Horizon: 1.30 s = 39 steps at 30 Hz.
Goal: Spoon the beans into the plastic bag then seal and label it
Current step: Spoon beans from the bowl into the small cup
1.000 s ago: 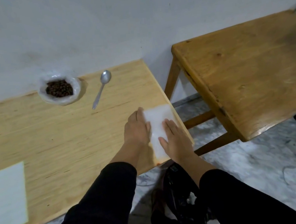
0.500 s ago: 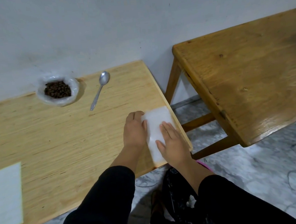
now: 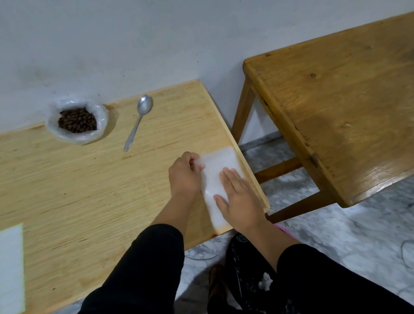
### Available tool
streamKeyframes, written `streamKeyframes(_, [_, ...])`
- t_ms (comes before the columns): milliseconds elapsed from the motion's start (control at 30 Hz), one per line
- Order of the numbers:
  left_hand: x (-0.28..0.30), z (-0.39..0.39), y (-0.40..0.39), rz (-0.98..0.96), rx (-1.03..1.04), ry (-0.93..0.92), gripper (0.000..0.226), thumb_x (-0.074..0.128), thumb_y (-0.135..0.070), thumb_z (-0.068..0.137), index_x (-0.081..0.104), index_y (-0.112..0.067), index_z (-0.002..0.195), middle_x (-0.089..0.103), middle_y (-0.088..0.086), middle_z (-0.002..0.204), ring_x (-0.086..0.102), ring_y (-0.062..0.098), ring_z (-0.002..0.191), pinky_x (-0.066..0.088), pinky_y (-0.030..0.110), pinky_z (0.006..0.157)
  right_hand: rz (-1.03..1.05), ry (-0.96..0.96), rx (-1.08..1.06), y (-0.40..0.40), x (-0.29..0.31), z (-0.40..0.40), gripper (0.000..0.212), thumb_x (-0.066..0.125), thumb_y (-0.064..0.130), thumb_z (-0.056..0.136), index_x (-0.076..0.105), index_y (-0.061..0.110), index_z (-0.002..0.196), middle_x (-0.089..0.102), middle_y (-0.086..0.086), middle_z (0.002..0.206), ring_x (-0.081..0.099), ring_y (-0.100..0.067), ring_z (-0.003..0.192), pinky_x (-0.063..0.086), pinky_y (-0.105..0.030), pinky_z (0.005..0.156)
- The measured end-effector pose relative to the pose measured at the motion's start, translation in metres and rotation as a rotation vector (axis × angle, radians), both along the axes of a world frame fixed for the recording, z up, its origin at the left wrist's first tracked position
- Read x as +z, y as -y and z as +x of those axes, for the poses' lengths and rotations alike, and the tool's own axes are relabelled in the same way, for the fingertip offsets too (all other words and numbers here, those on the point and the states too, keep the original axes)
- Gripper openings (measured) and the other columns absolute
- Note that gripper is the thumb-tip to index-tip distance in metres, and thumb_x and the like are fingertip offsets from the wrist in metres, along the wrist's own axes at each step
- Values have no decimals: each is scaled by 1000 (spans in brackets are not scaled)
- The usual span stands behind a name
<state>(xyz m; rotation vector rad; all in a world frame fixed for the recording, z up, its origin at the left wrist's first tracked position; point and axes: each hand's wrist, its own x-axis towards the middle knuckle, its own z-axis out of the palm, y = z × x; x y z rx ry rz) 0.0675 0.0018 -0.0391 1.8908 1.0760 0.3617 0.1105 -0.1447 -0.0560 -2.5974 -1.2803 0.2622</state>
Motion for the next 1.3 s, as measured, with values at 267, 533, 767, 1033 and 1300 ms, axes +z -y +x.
streamKeyframes(267, [9, -6, -2, -22, 84, 61, 17, 60, -3, 87, 64, -15, 98, 63, -3, 89, 56, 7, 83, 37, -4, 65, -10, -149, 40, -9, 6, 3, 73, 10, 53, 90, 13, 11, 149, 8, -2, 158, 0, -14, 146, -7, -24, 113])
streamKeyframes(533, [41, -16, -11, 0, 107, 117, 24, 53, 6, 86, 62, -16, 82, 59, -13, 72, 54, -5, 68, 37, -3, 63, 107, -230, -30, -28, 47, 19, 59, 42, 34, 97, 21, 10, 148, 16, -2, 157, 16, -14, 144, 19, -26, 115])
streamKeyframes(767, [98, -48, -58, 148, 57, 155, 16, 58, -2, 87, 67, -12, 95, 66, -4, 82, 56, -9, 75, 37, -4, 71, 206, -173, 94, -98, 114, 34, 48, 51, 31, 93, 43, 15, 138, 46, -6, 141, 36, -21, 133, 30, -32, 109])
streamKeyframes(1033, [139, -111, -110, 304, 380, 317, 23, 67, -11, 83, 63, -14, 105, 66, -8, 98, 59, 8, 88, 38, 2, 76, 455, -490, -43, -181, 170, -30, 14, 60, 18, 86, 73, 11, 86, 62, 2, 72, 55, -14, 73, 38, -23, 66])
streamKeyframes(1300, [131, -174, -150, 185, 315, 403, 32, 63, -14, 87, 62, -14, 119, 67, -5, 111, 63, 5, 95, 48, 13, 83, 546, -1225, -140, -258, 179, -108, 10, 66, 22, 86, 71, 17, 79, 65, -9, 82, 61, -19, 76, 52, -34, 81])
